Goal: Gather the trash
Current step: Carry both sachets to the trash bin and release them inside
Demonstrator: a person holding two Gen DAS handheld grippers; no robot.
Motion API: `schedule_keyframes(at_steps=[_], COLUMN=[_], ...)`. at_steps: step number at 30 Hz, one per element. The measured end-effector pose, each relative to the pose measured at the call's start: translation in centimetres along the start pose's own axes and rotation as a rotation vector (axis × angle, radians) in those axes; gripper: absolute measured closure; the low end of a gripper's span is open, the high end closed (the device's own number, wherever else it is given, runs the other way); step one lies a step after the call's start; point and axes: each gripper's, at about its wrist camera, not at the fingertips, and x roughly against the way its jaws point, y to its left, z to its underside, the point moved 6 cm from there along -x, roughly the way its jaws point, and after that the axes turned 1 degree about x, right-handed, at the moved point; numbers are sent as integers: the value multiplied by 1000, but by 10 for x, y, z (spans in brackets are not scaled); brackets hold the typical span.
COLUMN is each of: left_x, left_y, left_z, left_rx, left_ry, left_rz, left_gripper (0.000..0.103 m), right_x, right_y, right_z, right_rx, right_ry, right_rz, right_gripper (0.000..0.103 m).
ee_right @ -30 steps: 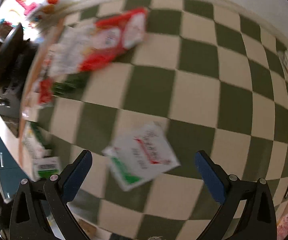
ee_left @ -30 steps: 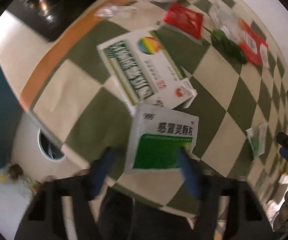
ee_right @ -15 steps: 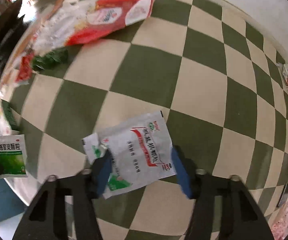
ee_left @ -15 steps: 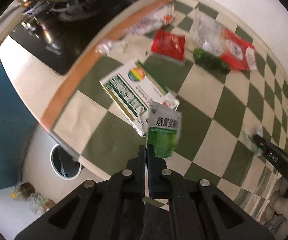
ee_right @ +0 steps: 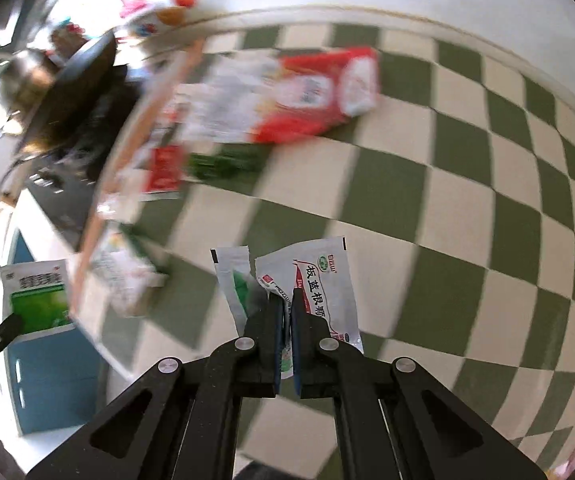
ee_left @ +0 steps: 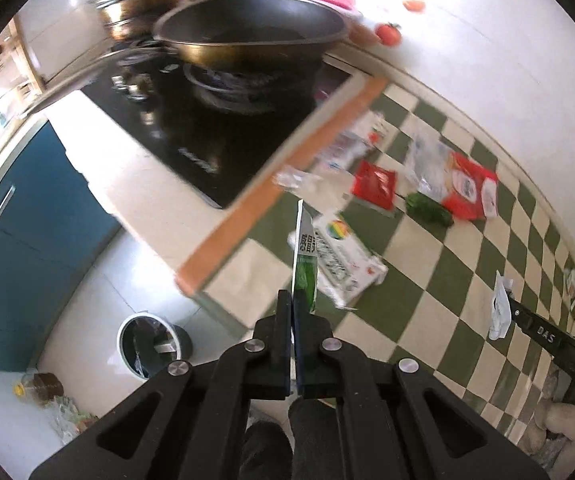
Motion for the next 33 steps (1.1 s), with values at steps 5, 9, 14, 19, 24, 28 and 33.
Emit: schedule_keyframes(at_steps=[5, 9, 14, 19, 24, 28, 33], left_x=[15, 19, 2, -57, -162, -265, -371], left_y=[60, 122, 211, 303, 394, 447, 481], left_z=[9, 27, 75, 140, 218, 276, 319], left_rx=[102, 212, 393, 604, 849, 985, 1050], left_ry=[-21, -12, 34, 113, 199, 257, 322], left_rz=[-42, -85, -133, -125, -77, -25, 19], left_gripper=[103, 103, 103, 103, 103, 103, 103], right_x=[11, -2, -62, -158, -286, -396, -518], right_y=[96, 181, 277, 346, 385, 397, 404], right_z=[11, 38, 100, 180, 252, 303, 359], right_rx=[148, 284, 479, 587, 574, 533, 500], right_ry=[6, 57, 189, 347, 465, 538, 621], right_rz=[-141, -239, -285, -284, -277, -284, -304], right_gripper=[99, 99, 99, 99, 99, 99, 99])
